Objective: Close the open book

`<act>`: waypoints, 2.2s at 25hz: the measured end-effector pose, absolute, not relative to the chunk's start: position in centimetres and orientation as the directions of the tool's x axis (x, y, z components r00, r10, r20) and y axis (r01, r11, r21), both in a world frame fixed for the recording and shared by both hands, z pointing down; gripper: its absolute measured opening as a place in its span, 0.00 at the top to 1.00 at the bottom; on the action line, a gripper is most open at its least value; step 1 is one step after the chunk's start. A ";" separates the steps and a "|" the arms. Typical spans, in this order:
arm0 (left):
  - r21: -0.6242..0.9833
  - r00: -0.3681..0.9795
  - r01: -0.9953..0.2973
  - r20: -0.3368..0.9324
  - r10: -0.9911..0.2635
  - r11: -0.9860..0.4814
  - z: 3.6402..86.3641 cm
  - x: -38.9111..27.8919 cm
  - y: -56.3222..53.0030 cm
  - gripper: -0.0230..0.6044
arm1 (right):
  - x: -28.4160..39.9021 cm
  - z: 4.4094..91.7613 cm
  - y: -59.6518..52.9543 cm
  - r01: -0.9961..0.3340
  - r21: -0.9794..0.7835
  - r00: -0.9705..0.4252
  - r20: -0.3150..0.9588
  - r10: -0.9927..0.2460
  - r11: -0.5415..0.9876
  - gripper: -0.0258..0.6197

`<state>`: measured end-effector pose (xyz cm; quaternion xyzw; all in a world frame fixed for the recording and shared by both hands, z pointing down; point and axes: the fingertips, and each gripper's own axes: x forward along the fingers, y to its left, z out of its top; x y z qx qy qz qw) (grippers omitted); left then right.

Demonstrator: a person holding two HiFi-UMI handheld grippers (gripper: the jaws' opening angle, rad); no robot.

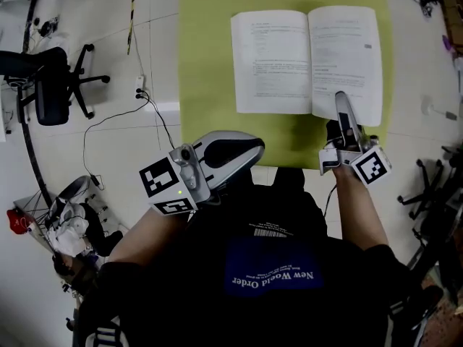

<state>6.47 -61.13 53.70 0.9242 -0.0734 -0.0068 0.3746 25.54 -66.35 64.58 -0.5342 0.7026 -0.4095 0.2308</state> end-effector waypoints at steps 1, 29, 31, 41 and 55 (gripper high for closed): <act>0.692 0.989 -0.132 0.040 -0.145 -0.710 53.5 6.3 -61.1 0.95 | 24.5 64.2 -66.5 -0.612 -0.782 -0.353 0.134 -0.926 0.120 0.89; 0.713 0.949 -0.209 -0.018 -0.314 -0.670 53.8 -4.3 -62.5 0.95 | 5.0 70.0 -67.2 -0.699 -0.252 -0.611 0.695 -0.378 0.669 0.50; 0.715 0.948 -0.208 -0.020 -0.317 -0.667 53.9 -4.4 -62.5 0.95 | 5.0 70.0 -67.3 -0.697 -0.272 -0.619 0.696 -0.365 0.664 0.50; 0.677 0.942 -0.231 -0.025 -0.336 -0.699 50.9 -4.6 -62.6 0.95 | 4.6 67.7 -67.6 -0.688 -0.360 -0.687 0.605 -0.404 0.630 0.50; 0.508 0.927 -0.268 -0.094 -0.362 -0.819 39.8 -2.2 -64.0 0.95 | 12.0 44.1 -67.9 -0.687 -0.261 -0.726 0.204 -0.657 0.679 0.97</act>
